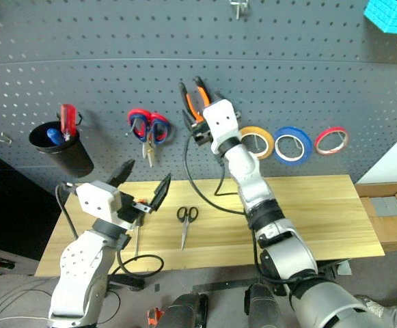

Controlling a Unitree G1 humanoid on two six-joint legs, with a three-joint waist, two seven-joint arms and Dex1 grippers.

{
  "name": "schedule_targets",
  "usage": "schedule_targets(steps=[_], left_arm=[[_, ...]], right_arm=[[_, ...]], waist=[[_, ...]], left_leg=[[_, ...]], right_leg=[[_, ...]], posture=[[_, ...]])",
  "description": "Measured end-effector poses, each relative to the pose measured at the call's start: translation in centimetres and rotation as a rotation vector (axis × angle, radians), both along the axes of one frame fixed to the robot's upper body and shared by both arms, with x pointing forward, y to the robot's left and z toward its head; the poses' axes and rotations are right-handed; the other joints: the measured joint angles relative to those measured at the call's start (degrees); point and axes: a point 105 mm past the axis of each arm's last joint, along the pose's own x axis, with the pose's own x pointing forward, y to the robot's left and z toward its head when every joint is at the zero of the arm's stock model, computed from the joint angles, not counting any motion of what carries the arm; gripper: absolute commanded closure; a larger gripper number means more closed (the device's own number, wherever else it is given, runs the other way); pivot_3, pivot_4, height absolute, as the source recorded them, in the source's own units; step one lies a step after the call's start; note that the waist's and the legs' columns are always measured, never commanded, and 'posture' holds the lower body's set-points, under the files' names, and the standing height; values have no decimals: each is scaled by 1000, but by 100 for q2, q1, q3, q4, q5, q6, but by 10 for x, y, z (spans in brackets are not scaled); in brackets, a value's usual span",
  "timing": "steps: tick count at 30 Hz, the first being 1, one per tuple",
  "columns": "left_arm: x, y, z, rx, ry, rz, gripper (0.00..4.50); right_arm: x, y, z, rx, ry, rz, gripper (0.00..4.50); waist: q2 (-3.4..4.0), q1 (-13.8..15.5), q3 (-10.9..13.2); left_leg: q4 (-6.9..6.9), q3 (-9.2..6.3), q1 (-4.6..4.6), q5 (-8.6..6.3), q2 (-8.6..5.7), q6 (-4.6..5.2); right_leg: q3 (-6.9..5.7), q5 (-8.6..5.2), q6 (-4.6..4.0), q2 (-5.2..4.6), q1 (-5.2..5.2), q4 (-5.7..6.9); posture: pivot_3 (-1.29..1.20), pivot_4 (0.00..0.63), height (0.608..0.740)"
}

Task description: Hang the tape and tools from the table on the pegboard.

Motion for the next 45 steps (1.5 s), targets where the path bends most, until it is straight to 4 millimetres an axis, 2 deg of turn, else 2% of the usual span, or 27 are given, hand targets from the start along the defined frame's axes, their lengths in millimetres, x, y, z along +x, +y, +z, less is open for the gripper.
schedule_targets(steps=[2,4,6,9,10,13,15,17,19,22,26,31,36,42,45], left_arm=[[-1,3,-11,11,54,3,0],[-2,4,-19,5,95,6,0],[-1,7,-29,-8,149,15,0],[-1,9,-42,-35,228,8,0],[-1,7,-47,-38,256,-3,0],[-8,7,-70,-36,385,-1,0],[-11,4,-92,-9,509,9,0],[-7,3,-103,-23,556,69,0],[2,0,-107,-45,568,139,0],[8,2,-121,1,630,239,0],[15,2,-147,-8,755,385,0],[14,-17,-160,47,815,372,0],[20,-27,-158,46,800,343,0],[28,-28,-156,77,793,353,0],[37,-30,-152,113,798,371,609]], right_arm=[[-4,-22,2,-8,24,-4,46],[-13,-39,-6,-27,97,32,46],[-21,-49,-16,-55,187,83,46],[-36,-59,-20,-53,285,190,46],[-48,-64,-23,-72,329,255,46],[-87,-75,-59,-203,510,426,46],[-115,-76,-104,-368,687,488,46],[-135,-68,-141,-450,818,535,46],[-141,-60,-155,-449,860,542,46],[-139,-51,-153,-412,831,525,46],[-134,-45,-160,-422,794,461,46],[-139,-40,-168,-431,801,463,46],[-142,-38,-168,-447,792,463,46],[-143,-38,-167,-451,792,465,46],[-143,-38,-167,-455,794,464,0]], waist=[[1,3,0],[1,7,0],[6,-2,4],[9,-62,6],[14,-62,8],[18,-54,24],[23,-64,60],[21,-86,108],[13,-101,139],[3,-95,190],[-32,-61,289],[-29,-67,387],[-17,-83,434],[-14,-83,437],[-13,-85,437]], left_leg=[[-2,2,-8,-2,1,1],[-5,3,-13,-4,3,6],[-5,5,-15,-8,4,12],[-5,5,-13,-12,9,17],[-5,5,-13,-13,9,19],[-3,-2,-14,-26,10,41],[0,1,-16,-28,9,44],[2,3,-16,-27,11,44],[8,9,-11,-26,11,42],[9,7,-6,-27,10,41],[10,0,-32,-27,3,40],[13,-13,-57,-33,1,30],[12,-11,-60,-33,1,30],[13,-12,-58,-33,1,29],[14,-11,-54,-33,0,29]], right_leg=[[2,-2,-1,-1,-6,-5],[1,-3,-1,-3,-10,-11],[3,-5,-1,-8,-11,-15],[3,-6,-1,-16,-8,-14],[0,-8,-1,-16,-8,-16],[-6,-27,4,-24,6,-22],[-7,-42,3,-30,6,-22],[-6,-60,24,-40,5,-19],[0,-61,28,-45,5,-10],[-2,-61,32,-45,12,-12],[-12,-62,38,-50,-5,-14],[-15,-36,15,-52,-26,-12],[-15,-54,45,-53,-26,-19],[-18,-56,48,-54,-22,-20],[-19,-57,50,-54,-16,-24]], posture=[[11,197,740],[4,206,740],[-3,214,740],[-19,228,740],[-32,248,740],[-47,277,740],[-49,290,740],[-56,301,740],[-61,309,740],[-75,334,740],[-92,353,740],[-100,363,740],[-111,365,740],[-116,364,740],[-122,364,740]])
